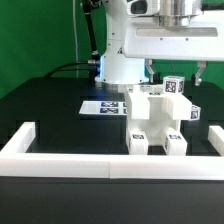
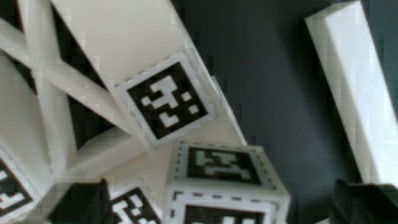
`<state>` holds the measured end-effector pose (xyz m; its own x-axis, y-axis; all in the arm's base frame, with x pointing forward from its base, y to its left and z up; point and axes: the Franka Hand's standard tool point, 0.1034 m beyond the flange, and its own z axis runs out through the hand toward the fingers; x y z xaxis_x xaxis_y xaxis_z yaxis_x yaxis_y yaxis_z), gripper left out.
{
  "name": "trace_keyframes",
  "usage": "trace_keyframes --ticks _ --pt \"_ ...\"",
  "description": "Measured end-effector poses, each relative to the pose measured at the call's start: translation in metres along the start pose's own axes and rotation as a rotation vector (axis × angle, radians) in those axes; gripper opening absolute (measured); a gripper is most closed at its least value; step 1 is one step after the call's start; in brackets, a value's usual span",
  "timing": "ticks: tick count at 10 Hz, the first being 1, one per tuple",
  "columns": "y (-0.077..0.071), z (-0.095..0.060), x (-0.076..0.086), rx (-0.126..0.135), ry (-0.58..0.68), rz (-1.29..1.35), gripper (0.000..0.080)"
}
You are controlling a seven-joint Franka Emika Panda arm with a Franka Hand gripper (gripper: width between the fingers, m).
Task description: Assemble chair
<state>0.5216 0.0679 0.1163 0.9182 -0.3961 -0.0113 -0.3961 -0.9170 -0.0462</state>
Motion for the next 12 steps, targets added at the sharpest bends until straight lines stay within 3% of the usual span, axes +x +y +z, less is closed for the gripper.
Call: trace_keyframes --ticks 2,7,12 --pt "0.0004 -0.0007 0.0012 0.001 0.007 -0.228 0.0647" --pt "-0.0002 -0.0006 0.0009 -0.009 0.007 -0.743 0.0649" --pt "0.0018 -0.0004 0.0018 -0.028 0.005 -0.944 0.0649"
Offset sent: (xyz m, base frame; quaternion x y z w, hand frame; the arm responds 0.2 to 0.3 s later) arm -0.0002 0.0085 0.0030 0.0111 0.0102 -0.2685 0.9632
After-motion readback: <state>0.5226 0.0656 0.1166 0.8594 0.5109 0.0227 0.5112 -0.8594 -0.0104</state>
